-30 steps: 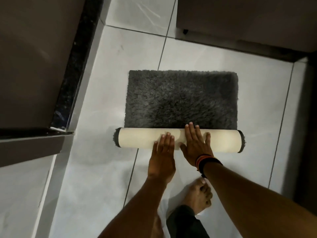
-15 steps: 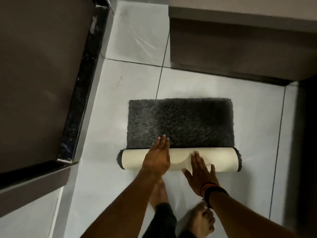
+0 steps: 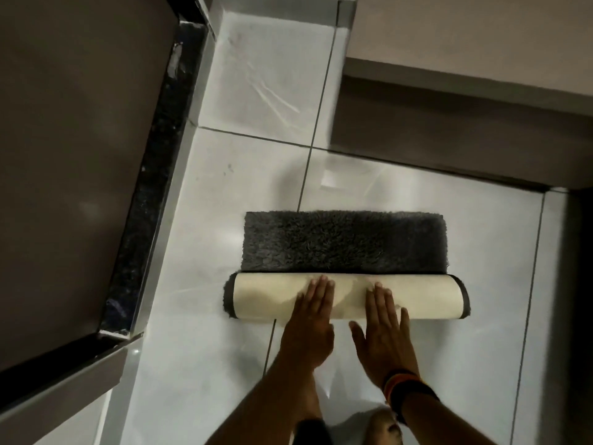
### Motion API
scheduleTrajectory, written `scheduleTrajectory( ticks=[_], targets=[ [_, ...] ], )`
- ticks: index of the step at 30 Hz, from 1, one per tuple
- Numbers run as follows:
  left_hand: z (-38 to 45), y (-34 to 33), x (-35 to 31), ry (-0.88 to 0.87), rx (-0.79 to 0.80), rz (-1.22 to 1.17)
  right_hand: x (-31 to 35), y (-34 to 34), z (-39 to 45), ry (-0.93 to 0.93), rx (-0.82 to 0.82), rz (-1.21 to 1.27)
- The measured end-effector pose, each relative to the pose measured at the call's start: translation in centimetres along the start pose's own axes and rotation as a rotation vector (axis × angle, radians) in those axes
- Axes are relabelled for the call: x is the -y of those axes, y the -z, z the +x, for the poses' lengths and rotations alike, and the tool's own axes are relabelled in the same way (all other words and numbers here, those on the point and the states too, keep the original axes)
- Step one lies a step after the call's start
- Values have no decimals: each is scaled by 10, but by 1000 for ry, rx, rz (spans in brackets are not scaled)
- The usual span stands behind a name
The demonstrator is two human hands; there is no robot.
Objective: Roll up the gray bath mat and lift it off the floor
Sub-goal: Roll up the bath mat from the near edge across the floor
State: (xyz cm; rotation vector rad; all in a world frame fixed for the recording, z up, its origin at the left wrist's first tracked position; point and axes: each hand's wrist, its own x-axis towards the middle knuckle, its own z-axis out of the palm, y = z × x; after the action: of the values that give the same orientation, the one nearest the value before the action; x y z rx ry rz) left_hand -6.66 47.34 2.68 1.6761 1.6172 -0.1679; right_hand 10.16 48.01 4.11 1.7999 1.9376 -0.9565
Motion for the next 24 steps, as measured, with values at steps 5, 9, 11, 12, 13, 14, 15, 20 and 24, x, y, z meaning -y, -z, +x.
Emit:
scheduleTrajectory(
  ticks=[5, 9, 11, 12, 13, 14, 15, 20, 24],
  targets=[
    [57, 48, 5, 20, 67, 4, 4, -9, 17, -38, 65, -52],
    [68, 65, -2, -88, -133, 0, 9, 16, 68, -18, 27, -24],
    [69, 60, -14, -167, -209, -35, 13, 37, 98, -13, 23, 10],
    [69, 55, -20, -176, -188, -55, 15, 46, 108, -4, 29, 18],
    [71, 51, -25, -165, -156, -82, 17, 53, 118, 3, 26, 25],
    [74, 48, -30, -136, -118, -122, 18, 61, 126, 9, 28, 24],
    [83, 48, -34, -101, -91, -165, 19, 69, 132, 13, 20, 41],
    [130, 62, -35, -59, -53, -82, 6, 85, 123, -58, -419, 285],
    [171, 84, -32, -11, -34, -56, -17, 64, 108, -611, -771, 859]
  ],
)
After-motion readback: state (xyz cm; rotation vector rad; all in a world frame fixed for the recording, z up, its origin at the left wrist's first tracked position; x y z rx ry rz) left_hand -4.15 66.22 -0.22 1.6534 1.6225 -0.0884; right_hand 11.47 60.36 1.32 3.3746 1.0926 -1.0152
